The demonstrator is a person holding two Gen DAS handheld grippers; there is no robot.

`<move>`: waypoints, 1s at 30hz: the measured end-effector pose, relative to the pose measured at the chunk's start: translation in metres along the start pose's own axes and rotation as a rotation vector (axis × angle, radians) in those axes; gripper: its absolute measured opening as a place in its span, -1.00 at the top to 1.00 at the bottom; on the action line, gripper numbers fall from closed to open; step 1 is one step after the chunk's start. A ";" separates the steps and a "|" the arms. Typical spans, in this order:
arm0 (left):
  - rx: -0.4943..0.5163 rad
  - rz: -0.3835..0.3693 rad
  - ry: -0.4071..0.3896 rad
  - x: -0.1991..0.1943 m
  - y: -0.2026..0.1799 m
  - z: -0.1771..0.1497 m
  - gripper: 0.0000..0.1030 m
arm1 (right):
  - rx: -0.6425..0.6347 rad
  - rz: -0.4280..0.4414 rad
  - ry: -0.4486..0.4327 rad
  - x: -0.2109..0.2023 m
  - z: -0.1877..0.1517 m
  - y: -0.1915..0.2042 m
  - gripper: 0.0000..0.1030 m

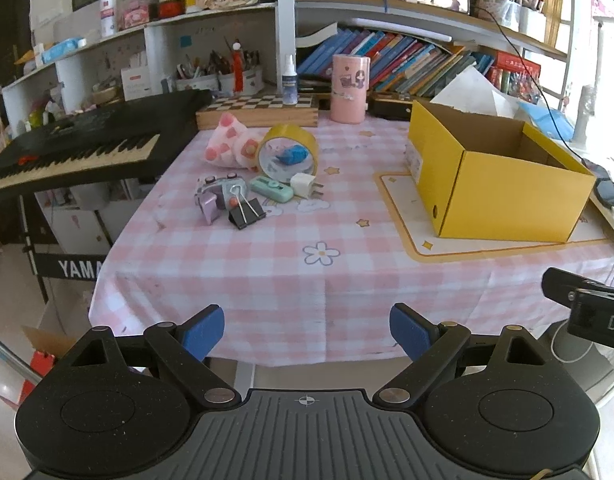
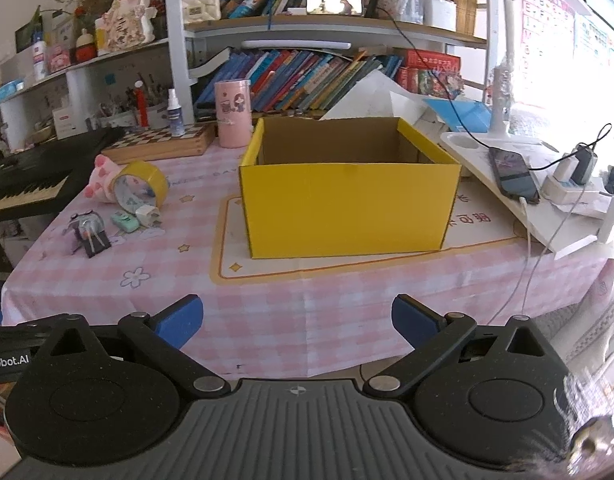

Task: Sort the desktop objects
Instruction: 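Move both tools toward the small objects beside the tape roll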

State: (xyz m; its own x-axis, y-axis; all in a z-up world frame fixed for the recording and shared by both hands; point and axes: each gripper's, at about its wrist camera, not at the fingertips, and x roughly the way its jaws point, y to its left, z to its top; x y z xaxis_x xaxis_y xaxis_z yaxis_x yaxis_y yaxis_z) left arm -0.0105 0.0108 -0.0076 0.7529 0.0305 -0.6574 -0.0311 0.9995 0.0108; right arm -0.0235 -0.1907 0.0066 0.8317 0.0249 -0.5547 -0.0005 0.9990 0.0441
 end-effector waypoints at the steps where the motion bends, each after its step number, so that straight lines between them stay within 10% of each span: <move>1: 0.004 0.000 0.002 0.001 -0.001 0.000 -0.79 | 0.003 -0.002 0.002 0.000 0.000 -0.001 -0.97; 30: 0.018 -0.007 -0.010 0.001 0.006 0.003 -0.79 | 0.012 -0.013 0.013 0.003 0.005 0.008 -1.00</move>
State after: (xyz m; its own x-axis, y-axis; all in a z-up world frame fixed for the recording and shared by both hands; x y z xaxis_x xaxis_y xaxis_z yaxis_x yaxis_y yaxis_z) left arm -0.0078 0.0172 -0.0056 0.7599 0.0240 -0.6497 -0.0141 0.9997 0.0204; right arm -0.0184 -0.1827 0.0090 0.8244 0.0128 -0.5659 0.0166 0.9988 0.0467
